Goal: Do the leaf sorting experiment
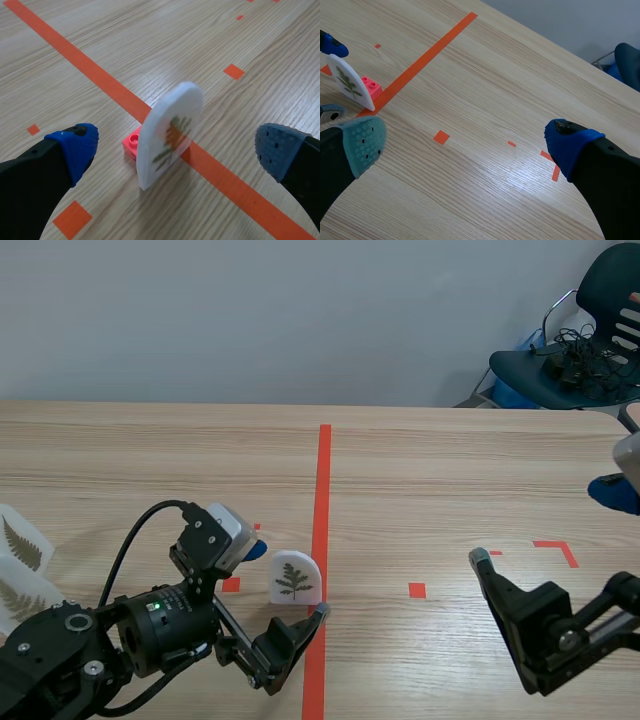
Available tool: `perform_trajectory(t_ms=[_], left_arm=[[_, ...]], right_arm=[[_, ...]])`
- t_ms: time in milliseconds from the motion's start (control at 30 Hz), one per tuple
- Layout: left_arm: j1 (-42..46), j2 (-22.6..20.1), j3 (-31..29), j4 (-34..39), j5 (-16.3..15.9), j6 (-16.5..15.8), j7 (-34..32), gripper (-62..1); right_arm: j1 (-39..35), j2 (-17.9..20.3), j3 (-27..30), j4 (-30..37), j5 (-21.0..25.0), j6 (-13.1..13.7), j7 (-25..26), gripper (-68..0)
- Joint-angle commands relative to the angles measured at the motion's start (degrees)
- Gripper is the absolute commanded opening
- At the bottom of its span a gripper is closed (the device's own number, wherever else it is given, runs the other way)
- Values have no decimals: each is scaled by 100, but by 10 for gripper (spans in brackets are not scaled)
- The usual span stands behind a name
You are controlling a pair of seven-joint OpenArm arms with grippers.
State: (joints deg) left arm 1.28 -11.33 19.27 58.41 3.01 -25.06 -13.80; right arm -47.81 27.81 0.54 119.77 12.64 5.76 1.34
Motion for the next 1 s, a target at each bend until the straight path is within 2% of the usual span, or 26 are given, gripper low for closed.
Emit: perform_trajectory(t_ms=[0,267,533,600,733,867,967], left_arm=[[-35,4,-57,146,-15,9,-157,-35],[-33,4,-57,146,-15,-13,-264,-359],[-9,0,-66,190,-17,-13,-332,-546],[59,-2,-66,310,-17,-13,-315,-569],[389,-98,-216,935,-92,-13,-190,-569],[968,-232,-614,1803,-717,-11,221,-569],[1447,-256,-1088,2159,-1047,11,382,-569]], right_arm=[[22,42,33,142,24,-15,87,4],[22,42,33,142,24,-15,87,4],[22,42,33,142,24,-15,85,4],[22,42,33,142,24,-15,85,4],[22,42,33,142,24,-15,85,4],[22,42,33,142,24,-15,85,4],[22,42,33,142,24,-15,87,4]])
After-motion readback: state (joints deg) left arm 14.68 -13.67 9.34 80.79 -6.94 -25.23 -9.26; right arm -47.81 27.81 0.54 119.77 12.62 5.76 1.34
